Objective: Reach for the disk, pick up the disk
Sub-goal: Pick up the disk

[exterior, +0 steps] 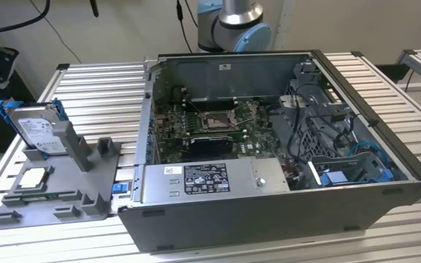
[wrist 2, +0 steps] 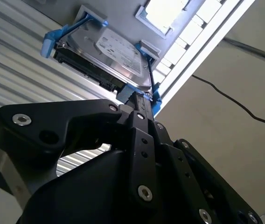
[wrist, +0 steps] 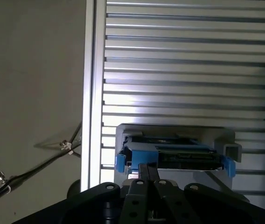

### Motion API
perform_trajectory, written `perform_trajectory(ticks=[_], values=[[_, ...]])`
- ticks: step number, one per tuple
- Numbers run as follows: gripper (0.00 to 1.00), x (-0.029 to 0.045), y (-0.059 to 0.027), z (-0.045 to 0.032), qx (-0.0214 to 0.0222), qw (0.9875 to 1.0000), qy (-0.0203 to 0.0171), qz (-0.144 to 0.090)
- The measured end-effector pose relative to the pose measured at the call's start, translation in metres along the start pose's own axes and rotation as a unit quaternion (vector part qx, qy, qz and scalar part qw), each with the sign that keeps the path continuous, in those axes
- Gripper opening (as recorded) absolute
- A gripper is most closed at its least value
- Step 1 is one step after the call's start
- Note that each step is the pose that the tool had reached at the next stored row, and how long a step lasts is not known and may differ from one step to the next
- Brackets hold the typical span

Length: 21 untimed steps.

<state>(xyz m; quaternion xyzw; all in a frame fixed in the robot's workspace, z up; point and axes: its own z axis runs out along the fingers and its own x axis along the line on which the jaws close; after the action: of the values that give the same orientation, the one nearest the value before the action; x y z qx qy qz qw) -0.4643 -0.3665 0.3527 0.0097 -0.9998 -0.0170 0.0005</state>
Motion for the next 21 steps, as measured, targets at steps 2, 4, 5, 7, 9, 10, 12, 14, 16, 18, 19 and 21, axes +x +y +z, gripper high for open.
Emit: perform_trajectory(ticks=[2,4,5,7,9,10,12,14,16,18,19,21], values=[[0.0,0.0,0.0,0.0,0.0,1.0,0.0,0.0],[0.0,0.0,0.0,0.0,0.0,1.0,0.0,-0.001],[0.0,0.0,0.0,0.0,0.0,1.0,0.0001,-0.002],[0.0,0.0001,0.0,0.0,0.0,1.0,0.0002,-0.005],[0.0,0.0,0.0,0.0,0.0,1.0,0.0003,-0.009],[0.0,0.0001,0.0,0.0,0.0,0.9999,0.0004,-0.011],[0.0,0.0001,0.0,0.0,0.0,0.9998,0.0006,-0.018],[0.0,0.0,0.0,0.0,0.0,0.9997,0.0008,-0.025],[0.0,0.0,0.0,0.0,0.0,0.9994,0.0011,-0.033],[0.0,0.0,0.0,0.0,0.0001,0.999,0.0015,-0.045],[0.0,0.0,0.0,0.0,0.0001,0.9987,0.0017,-0.051],[0.0,0.0,0.0,0.0,0.0003,0.9979,0.0022,-0.065]])
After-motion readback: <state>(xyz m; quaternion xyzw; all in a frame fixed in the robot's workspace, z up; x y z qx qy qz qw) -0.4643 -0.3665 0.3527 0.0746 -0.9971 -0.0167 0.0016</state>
